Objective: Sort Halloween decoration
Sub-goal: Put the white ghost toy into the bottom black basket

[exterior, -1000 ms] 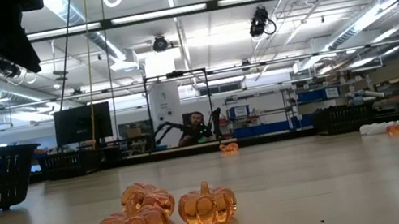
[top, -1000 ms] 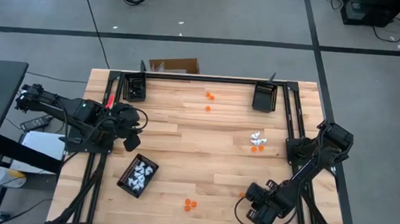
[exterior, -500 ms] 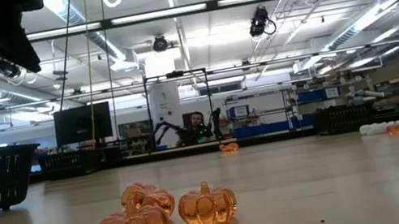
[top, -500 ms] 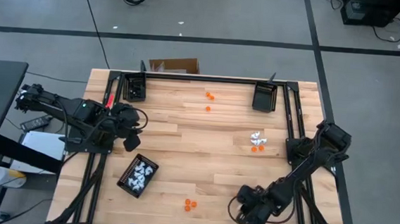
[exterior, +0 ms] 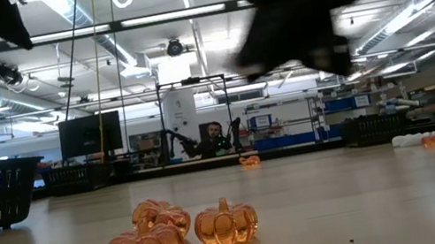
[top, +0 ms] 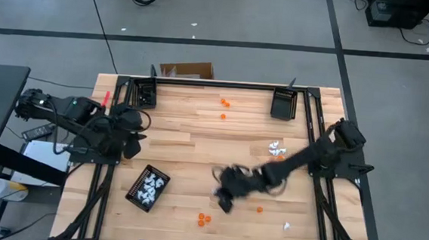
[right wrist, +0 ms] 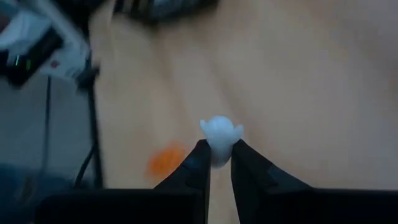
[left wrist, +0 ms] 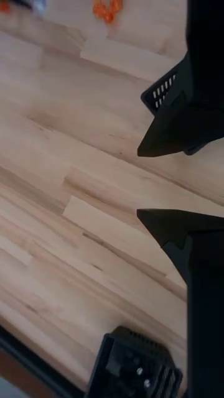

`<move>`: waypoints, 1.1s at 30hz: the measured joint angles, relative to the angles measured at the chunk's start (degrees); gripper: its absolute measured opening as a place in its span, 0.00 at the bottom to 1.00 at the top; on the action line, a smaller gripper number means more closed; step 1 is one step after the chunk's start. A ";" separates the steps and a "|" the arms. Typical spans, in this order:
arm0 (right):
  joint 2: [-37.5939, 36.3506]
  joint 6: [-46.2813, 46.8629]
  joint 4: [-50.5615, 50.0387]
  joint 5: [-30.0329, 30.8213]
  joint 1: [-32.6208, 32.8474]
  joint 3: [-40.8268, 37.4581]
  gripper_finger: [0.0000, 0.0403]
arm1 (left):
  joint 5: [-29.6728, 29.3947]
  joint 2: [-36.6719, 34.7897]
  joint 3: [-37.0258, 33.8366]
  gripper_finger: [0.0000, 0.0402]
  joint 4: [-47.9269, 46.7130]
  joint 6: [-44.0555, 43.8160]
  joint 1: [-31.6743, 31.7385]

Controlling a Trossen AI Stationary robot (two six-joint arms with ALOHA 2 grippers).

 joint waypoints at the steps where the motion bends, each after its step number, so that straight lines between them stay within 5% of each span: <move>1: -0.02 -2.85 0.69 0.01 -2.20 0.64 0.12 | 0.00 0.00 0.90 0.39 -0.50 0.40 0.00; 12: 4.02 -22.01 9.73 -4.23 -17.21 11.13 0.12 | -0.05 0.06 3.64 0.39 -2.76 2.00 0.01; 24: 28.47 -25.06 5.94 -14.26 -16.97 41.75 0.13 | -0.08 -0.42 3.66 0.39 -3.17 0.97 0.00; 33: 38.78 -26.40 1.18 -16.53 -15.87 52.46 0.19 | -5.99 -0.21 3.66 0.39 -2.70 -0.84 0.01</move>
